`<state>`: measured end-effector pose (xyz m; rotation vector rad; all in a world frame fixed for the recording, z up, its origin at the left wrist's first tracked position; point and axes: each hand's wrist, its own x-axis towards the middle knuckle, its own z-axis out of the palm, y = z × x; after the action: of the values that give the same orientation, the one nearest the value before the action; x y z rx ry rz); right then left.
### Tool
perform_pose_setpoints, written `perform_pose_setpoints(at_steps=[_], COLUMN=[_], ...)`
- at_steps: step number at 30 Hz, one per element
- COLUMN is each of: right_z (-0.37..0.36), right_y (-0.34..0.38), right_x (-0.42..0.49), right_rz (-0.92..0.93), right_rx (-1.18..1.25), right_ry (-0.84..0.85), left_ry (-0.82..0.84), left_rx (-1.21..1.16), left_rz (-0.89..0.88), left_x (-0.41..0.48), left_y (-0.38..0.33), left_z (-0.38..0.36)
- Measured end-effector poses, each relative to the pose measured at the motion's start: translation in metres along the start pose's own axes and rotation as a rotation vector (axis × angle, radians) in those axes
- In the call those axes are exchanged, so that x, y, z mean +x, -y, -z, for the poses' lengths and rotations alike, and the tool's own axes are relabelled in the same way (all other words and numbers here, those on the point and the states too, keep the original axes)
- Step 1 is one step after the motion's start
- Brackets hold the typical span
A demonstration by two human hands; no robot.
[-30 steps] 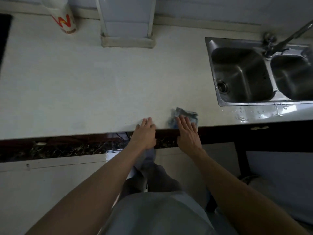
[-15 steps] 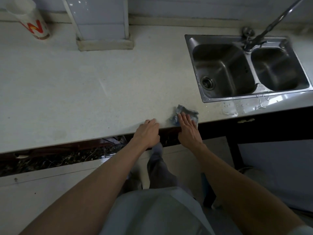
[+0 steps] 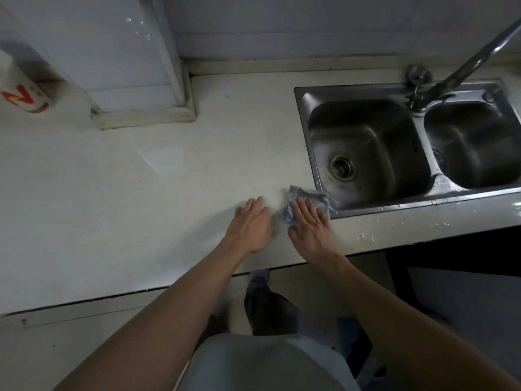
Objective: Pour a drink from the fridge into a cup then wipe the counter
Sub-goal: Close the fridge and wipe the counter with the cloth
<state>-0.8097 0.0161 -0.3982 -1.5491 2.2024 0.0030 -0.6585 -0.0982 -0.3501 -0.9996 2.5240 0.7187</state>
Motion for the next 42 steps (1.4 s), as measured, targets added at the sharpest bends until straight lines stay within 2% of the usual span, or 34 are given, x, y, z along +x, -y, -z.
perform_pose_setpoints(at_steps=[9, 12, 15, 20, 26, 33, 37, 42], right_z=[0.048, 0.061, 0.076, 0.106, 0.134, 0.145, 0.144, 0.124], right_y=[-0.022, -0.021, -0.019, -0.008, -0.003, -0.005, -0.001, -0.003], right_x=[0.127, 0.172, 0.219, 0.287, 0.35, 0.365, 0.367, 0.324], right_rz=[0.145, 0.173, 0.188, 0.232, 0.248, 0.288, 0.242, 0.264], right_rx=[-0.063, -0.08, -0.101, -0.094, -0.148, -0.167, -0.13, -0.096], right_ry=[0.044, 0.014, -0.001, -0.037, -0.022, -0.039, -0.01, 0.026], left_ry=[-0.073, -0.119, -0.097, -0.03, -0.012, -0.023, -0.026, 0.039], left_rx=[-0.019, -0.022, -0.049, -0.137, -0.062, -0.07, -0.074, -0.079], left_rz=[0.148, 0.205, 0.251, 0.231, 0.172, 0.14, 0.112, 0.117], left_x=[0.075, 0.087, 0.098, 0.109, 0.108, 0.106, 0.112, 0.112], left_y=[0.017, 0.027, 0.039, 0.047, 0.056, 0.056, 0.063, 0.068], left_z=[0.035, 0.041, 0.045, 0.052, 0.053, 0.057, 0.064, 0.072])
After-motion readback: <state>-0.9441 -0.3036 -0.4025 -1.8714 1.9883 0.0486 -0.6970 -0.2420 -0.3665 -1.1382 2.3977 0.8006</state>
